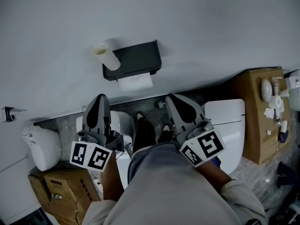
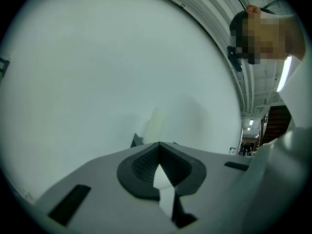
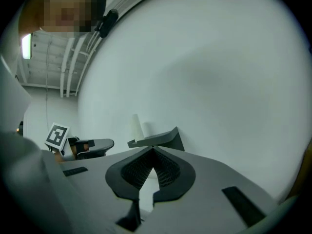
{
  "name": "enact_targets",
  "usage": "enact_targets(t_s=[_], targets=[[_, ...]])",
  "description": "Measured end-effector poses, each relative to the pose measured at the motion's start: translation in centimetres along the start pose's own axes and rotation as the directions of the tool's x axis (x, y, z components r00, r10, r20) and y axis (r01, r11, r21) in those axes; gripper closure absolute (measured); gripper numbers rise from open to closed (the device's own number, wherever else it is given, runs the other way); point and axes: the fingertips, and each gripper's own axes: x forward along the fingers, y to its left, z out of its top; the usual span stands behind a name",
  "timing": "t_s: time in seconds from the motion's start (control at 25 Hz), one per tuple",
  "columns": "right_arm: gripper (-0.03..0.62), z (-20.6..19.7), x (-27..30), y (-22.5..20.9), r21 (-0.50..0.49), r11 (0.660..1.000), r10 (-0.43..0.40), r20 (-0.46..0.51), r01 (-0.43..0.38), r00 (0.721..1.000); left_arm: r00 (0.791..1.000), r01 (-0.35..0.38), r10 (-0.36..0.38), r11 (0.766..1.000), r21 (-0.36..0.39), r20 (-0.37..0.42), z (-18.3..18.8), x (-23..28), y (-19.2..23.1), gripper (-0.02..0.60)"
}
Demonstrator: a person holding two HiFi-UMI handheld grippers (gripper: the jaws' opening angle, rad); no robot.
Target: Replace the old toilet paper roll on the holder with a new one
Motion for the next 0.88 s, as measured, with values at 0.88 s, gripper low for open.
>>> enact_targets(t_s=[0.88], targets=[[0.577,2.1,-1.4,2.0,-0.206,0.978,0.014,0.018,-0.010,1.000,0.999,0.041,-0.042,0.998,-0.042,-0.022,-3.9,0.0,-4.2,0.577]])
